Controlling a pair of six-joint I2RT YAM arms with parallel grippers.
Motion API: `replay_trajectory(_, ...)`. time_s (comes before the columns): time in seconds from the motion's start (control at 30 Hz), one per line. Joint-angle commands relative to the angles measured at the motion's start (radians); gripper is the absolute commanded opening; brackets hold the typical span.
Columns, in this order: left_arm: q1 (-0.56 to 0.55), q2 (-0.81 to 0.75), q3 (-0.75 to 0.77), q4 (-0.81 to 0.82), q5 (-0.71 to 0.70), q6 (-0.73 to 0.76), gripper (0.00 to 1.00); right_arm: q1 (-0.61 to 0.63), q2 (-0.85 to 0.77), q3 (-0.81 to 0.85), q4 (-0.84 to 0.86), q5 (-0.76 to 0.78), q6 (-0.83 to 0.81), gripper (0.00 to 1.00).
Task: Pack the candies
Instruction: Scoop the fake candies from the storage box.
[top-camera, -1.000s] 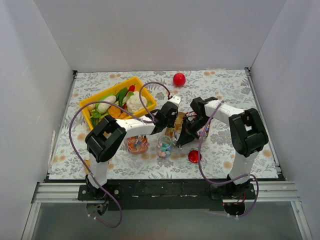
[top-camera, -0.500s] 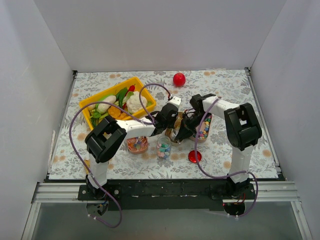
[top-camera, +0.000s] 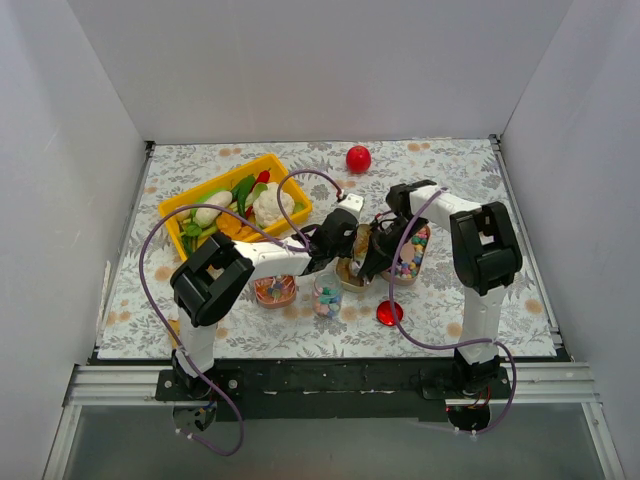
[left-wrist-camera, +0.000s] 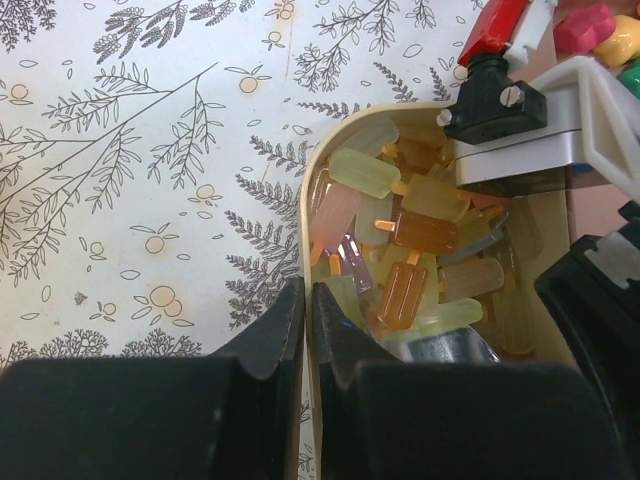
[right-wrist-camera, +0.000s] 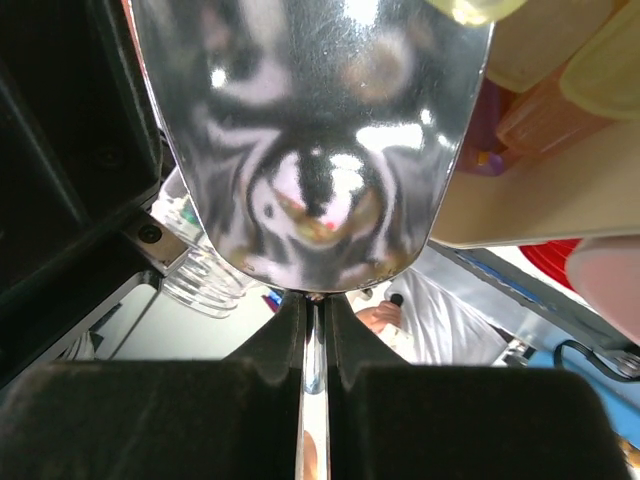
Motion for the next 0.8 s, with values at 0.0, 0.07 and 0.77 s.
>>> replay_trajectory(0.0,-0.004,-0.093,-0.020,-0.053,0.016,-0.005,0.00,-0.055,0.054,0.051,-0.012,0.192,0.015,0.01)
replay_trajectory(0.07,-0.002,-0.090,-0.021,-0.056,0.016,-0.007,0.00,-0.055,0.065,0.081,-0.013,0.222,0.009,0.01)
replay_trajectory(0.77,-0.004,-0.056,0.002,-0.078,0.040,-0.012,0.00,-0.017,0.099,0.249,-0.070,0.451,-0.043,0.01)
